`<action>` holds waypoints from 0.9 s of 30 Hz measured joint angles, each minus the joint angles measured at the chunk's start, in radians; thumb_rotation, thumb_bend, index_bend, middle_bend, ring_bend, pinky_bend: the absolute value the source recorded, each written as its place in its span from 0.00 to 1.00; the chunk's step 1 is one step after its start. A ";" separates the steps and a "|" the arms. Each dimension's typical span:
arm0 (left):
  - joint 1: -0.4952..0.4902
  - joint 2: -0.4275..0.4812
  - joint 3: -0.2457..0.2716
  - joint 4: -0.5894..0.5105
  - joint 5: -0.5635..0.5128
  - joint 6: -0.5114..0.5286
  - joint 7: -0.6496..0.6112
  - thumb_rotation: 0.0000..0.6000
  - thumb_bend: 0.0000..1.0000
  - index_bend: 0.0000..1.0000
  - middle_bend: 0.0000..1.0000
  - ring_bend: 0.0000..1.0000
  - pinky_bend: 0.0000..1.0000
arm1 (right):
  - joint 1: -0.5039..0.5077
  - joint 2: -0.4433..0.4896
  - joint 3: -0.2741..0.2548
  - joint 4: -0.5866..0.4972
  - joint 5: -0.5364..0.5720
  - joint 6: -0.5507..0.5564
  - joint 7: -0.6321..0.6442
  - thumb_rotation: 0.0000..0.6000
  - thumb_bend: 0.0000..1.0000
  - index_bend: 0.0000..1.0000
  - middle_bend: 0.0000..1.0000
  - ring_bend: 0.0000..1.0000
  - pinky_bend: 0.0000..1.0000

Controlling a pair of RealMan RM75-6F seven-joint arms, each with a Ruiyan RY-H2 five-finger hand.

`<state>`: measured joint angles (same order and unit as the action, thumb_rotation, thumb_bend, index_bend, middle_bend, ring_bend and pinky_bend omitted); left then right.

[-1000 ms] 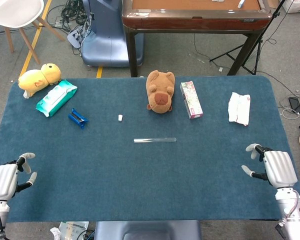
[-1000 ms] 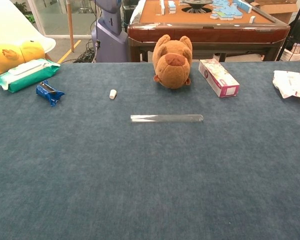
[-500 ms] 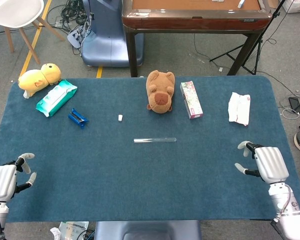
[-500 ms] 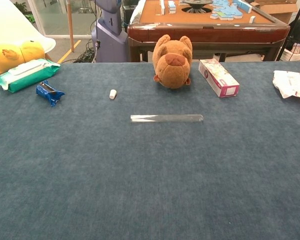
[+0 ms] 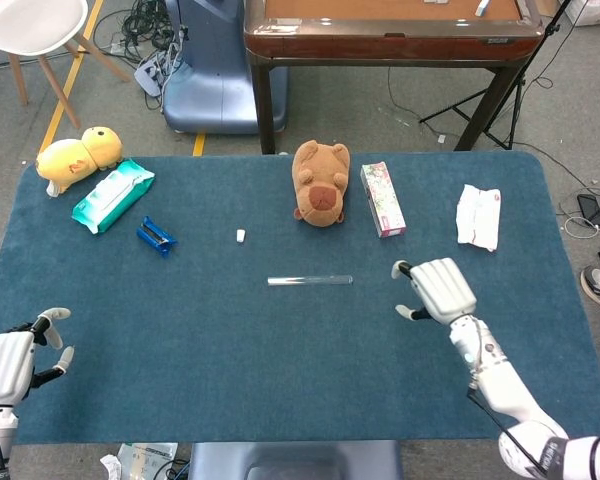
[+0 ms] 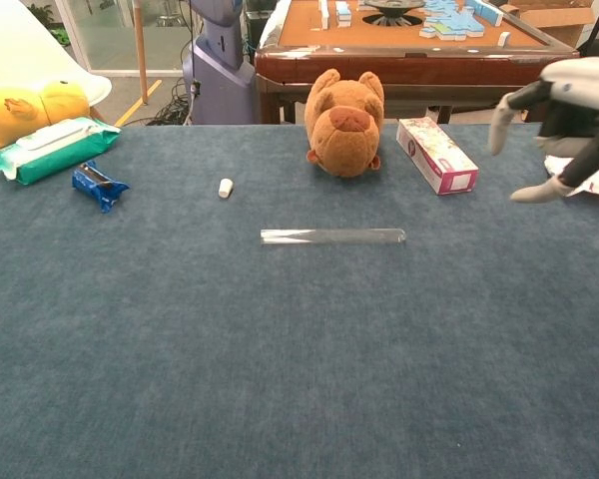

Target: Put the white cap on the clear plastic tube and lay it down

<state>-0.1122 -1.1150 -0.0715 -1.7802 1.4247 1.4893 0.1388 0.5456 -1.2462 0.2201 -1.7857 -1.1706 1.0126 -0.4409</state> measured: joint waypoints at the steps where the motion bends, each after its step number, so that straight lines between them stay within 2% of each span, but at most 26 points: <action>1: 0.000 0.000 0.000 -0.002 0.001 0.000 0.001 1.00 0.31 0.29 0.58 0.51 0.52 | 0.029 -0.028 0.006 0.019 0.027 -0.020 -0.022 1.00 0.16 0.42 0.96 1.00 1.00; 11: 0.006 0.005 0.004 -0.014 0.014 0.009 0.009 1.00 0.31 0.29 0.58 0.51 0.52 | 0.224 -0.245 0.040 0.222 0.213 -0.122 -0.143 1.00 0.16 0.42 0.97 1.00 1.00; 15: 0.011 0.008 0.005 -0.017 0.018 0.016 0.009 1.00 0.31 0.29 0.58 0.51 0.52 | 0.286 -0.322 0.045 0.308 0.280 -0.150 -0.167 1.00 0.19 0.43 0.97 1.00 1.00; 27: 0.022 0.013 0.009 -0.019 0.024 0.024 0.004 1.00 0.31 0.29 0.58 0.51 0.52 | 0.430 -0.487 0.055 0.530 0.407 -0.227 -0.193 1.00 0.23 0.45 0.97 1.00 1.00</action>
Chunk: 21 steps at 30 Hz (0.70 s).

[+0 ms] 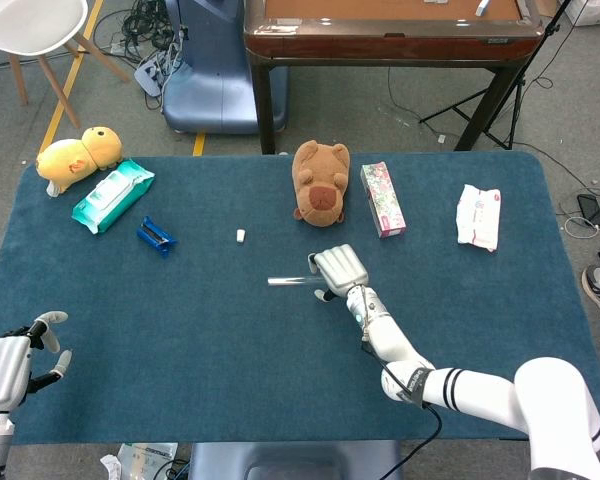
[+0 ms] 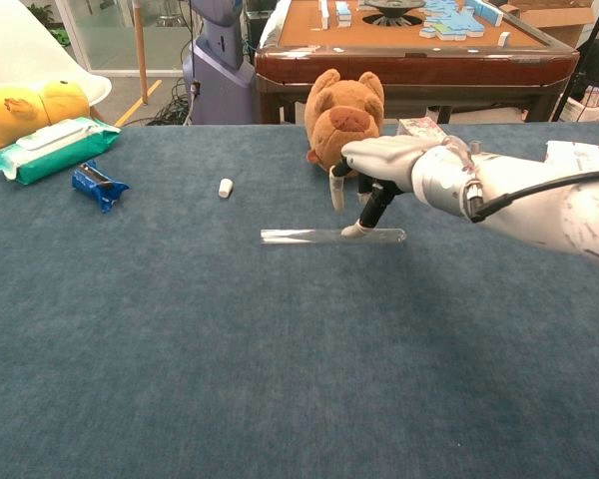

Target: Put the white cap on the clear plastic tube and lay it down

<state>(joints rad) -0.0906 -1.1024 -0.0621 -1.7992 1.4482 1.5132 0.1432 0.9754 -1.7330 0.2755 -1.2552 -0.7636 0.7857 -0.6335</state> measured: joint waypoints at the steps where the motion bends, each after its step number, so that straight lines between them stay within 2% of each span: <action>1: 0.000 0.000 0.000 0.000 0.000 0.000 0.000 1.00 0.31 0.29 0.58 0.51 0.52 | 0.012 -0.014 0.000 0.020 0.011 -0.006 -0.003 1.00 0.23 0.45 0.97 1.00 1.00; 9: 0.005 0.001 0.000 0.007 -0.005 -0.001 -0.010 1.00 0.31 0.30 0.58 0.51 0.52 | 0.076 -0.088 -0.002 0.140 0.080 -0.042 -0.022 1.00 0.23 0.46 0.97 1.00 1.00; 13: 0.008 0.000 0.000 0.015 -0.009 0.000 -0.019 1.00 0.31 0.29 0.58 0.51 0.52 | 0.098 -0.114 -0.006 0.191 0.107 -0.058 -0.026 1.00 0.27 0.47 0.97 1.00 1.00; 21: 0.010 -0.006 -0.001 0.026 -0.009 -0.002 -0.030 1.00 0.31 0.29 0.58 0.51 0.52 | 0.122 -0.139 -0.015 0.243 0.139 -0.071 -0.029 1.00 0.27 0.48 0.97 1.00 1.00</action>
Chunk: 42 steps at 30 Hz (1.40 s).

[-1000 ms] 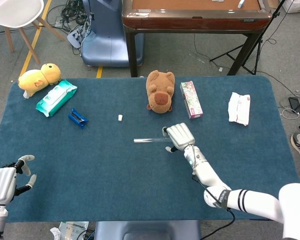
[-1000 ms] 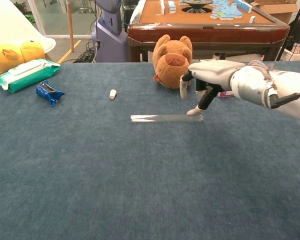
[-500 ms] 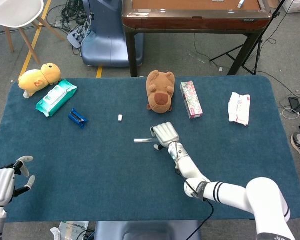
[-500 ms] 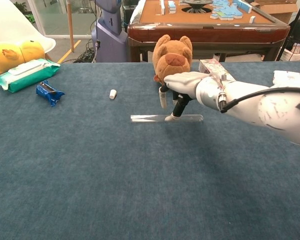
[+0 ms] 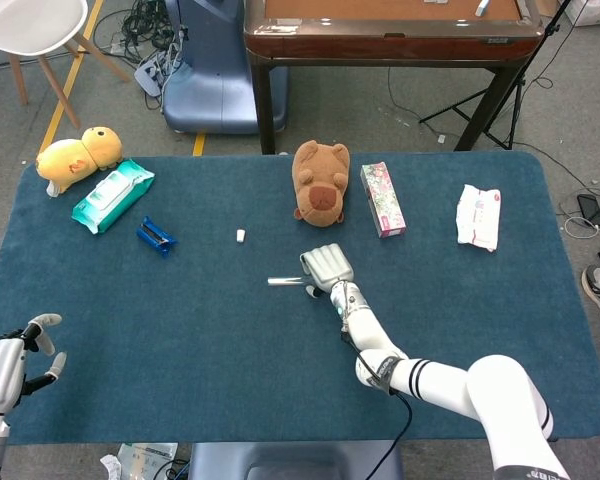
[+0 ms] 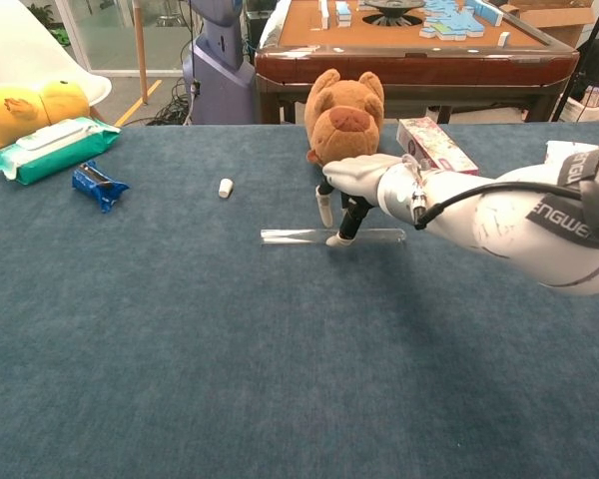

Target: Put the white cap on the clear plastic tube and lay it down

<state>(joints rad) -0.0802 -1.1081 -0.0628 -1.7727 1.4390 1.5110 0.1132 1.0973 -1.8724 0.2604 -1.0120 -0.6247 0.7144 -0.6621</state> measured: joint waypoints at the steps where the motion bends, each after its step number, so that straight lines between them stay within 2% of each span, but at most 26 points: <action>1: 0.000 -0.001 0.000 0.000 0.001 0.000 0.000 1.00 0.31 0.29 0.58 0.51 0.52 | 0.003 -0.002 0.000 0.003 0.002 -0.001 0.001 1.00 0.27 0.48 0.97 1.00 1.00; 12: 0.005 -0.003 -0.002 0.003 0.003 0.007 -0.008 1.00 0.31 0.29 0.58 0.51 0.52 | 0.023 -0.026 -0.005 0.041 0.023 -0.005 -0.005 1.00 0.28 0.49 0.97 1.00 1.00; 31: 0.016 -0.004 -0.002 0.015 0.007 0.018 -0.033 1.00 0.31 0.29 0.58 0.51 0.52 | 0.038 -0.084 0.006 0.115 0.013 0.008 -0.006 1.00 0.30 0.62 0.97 1.00 1.00; 36: 0.014 -0.004 -0.006 0.020 0.005 0.013 -0.043 1.00 0.31 0.29 0.58 0.51 0.52 | 0.035 -0.084 0.011 0.110 0.017 0.008 -0.006 1.00 0.39 0.65 0.97 1.00 1.00; 42: -0.015 0.014 -0.033 0.032 0.006 -0.010 -0.074 1.00 0.31 0.29 0.58 0.51 0.52 | 0.008 -0.026 0.024 0.017 -0.015 0.040 0.033 1.00 0.49 0.65 0.97 1.00 1.00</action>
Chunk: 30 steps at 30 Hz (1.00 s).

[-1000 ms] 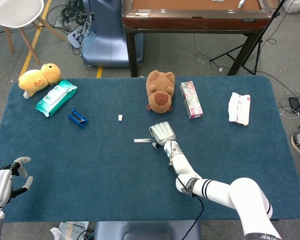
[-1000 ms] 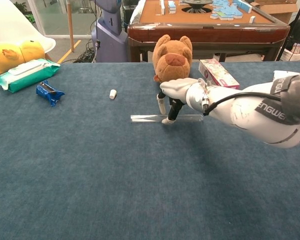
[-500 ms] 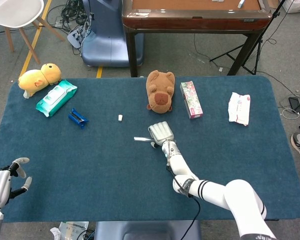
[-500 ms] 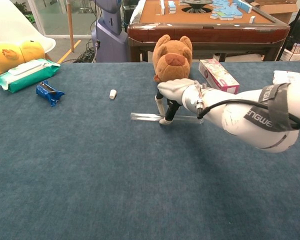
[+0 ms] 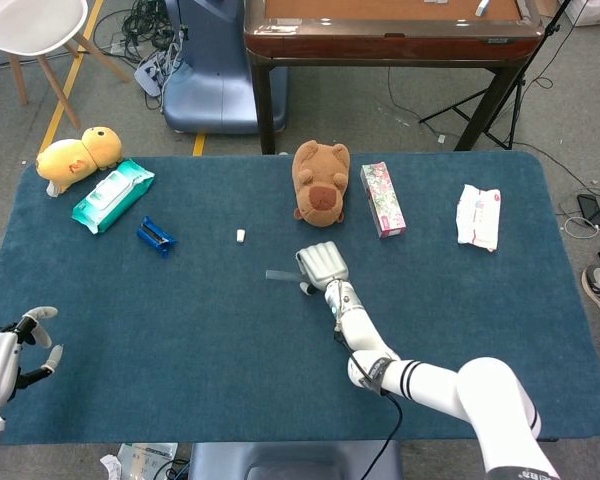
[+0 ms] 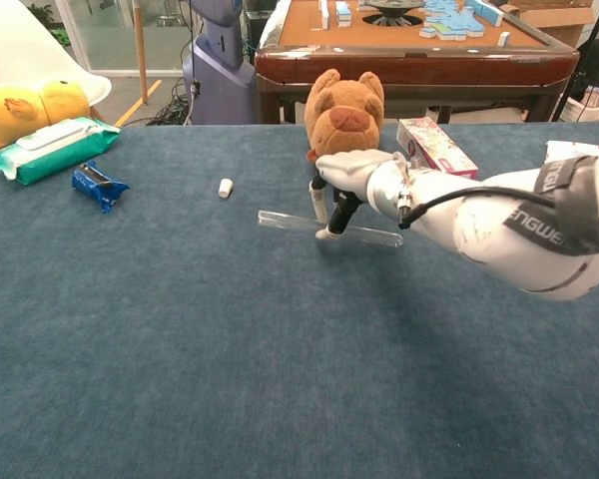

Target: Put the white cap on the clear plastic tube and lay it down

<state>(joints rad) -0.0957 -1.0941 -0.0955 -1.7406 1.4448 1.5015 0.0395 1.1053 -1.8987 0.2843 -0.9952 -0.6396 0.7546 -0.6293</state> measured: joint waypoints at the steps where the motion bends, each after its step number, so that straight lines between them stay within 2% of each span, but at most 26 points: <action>1: -0.008 0.005 -0.006 0.002 0.001 -0.007 -0.005 1.00 0.31 0.30 0.58 0.51 0.52 | -0.010 0.023 0.002 -0.036 -0.010 0.011 0.010 1.00 0.50 0.66 0.97 1.00 1.00; 6: -0.063 0.035 -0.040 0.015 -0.004 -0.070 -0.046 1.00 0.31 0.30 0.60 0.54 0.53 | -0.073 0.150 0.005 -0.226 -0.063 0.071 0.062 1.00 0.50 0.66 0.95 1.00 1.00; 16: -0.241 0.054 -0.099 0.069 -0.037 -0.305 -0.120 1.00 0.31 0.31 0.73 0.65 0.74 | -0.295 0.513 0.005 -0.672 -0.260 0.249 0.270 1.00 0.51 0.68 0.94 1.00 1.00; 19: -0.310 0.042 -0.112 0.090 -0.041 -0.386 -0.125 1.00 0.31 0.31 0.80 0.71 0.82 | -0.358 0.604 -0.001 -0.762 -0.330 0.297 0.327 1.00 0.51 0.68 0.94 1.00 1.00; 23: -0.404 0.015 -0.125 0.108 -0.045 -0.495 -0.130 1.00 0.34 0.32 0.89 0.81 0.88 | -0.418 0.700 -0.009 -0.851 -0.396 0.345 0.374 1.00 0.52 0.68 0.94 1.00 1.00; 30: -0.562 -0.050 -0.140 0.141 -0.059 -0.675 -0.155 1.00 0.50 0.29 1.00 0.95 0.98 | -0.496 0.812 -0.031 -0.944 -0.465 0.385 0.440 1.00 0.52 0.68 0.94 1.00 1.00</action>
<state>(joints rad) -0.6575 -1.1439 -0.2355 -1.5993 1.3863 0.8267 -0.1158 0.6098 -1.0863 0.2528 -1.9394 -1.1050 1.1392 -0.1897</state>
